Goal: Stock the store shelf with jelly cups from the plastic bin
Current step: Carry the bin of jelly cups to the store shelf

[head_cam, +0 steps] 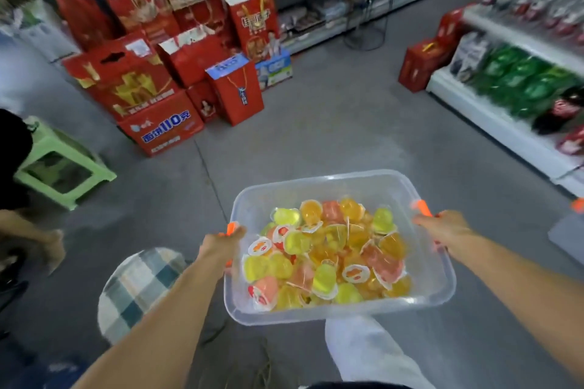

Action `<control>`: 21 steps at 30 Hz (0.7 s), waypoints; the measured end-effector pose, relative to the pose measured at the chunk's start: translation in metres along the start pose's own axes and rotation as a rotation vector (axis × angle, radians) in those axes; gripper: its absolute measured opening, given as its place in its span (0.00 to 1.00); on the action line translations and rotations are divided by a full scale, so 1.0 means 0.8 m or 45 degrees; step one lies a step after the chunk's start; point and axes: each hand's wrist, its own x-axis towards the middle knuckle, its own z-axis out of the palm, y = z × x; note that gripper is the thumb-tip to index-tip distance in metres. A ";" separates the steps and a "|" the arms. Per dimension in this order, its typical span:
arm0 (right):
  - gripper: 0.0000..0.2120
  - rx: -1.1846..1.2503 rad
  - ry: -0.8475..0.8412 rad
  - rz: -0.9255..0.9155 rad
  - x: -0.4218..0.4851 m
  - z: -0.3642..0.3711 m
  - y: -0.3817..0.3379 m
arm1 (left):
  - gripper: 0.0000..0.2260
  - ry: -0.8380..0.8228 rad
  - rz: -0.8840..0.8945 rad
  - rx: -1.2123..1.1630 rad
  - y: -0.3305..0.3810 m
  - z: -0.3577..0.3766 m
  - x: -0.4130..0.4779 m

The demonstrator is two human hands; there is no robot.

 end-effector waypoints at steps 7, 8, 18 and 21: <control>0.14 0.099 0.044 0.042 0.202 -0.043 -0.180 | 0.19 -0.057 0.038 -0.006 0.255 0.062 0.125; 0.16 0.109 0.060 0.053 0.227 -0.050 -0.206 | 0.19 -0.064 0.050 0.002 0.292 0.069 0.140; 0.21 0.162 0.096 0.081 0.525 -0.119 -0.450 | 0.20 -0.121 0.208 0.074 0.668 0.166 0.333; 0.27 0.163 0.111 0.138 0.612 -0.139 -0.527 | 0.23 -0.148 0.202 0.068 0.779 0.195 0.383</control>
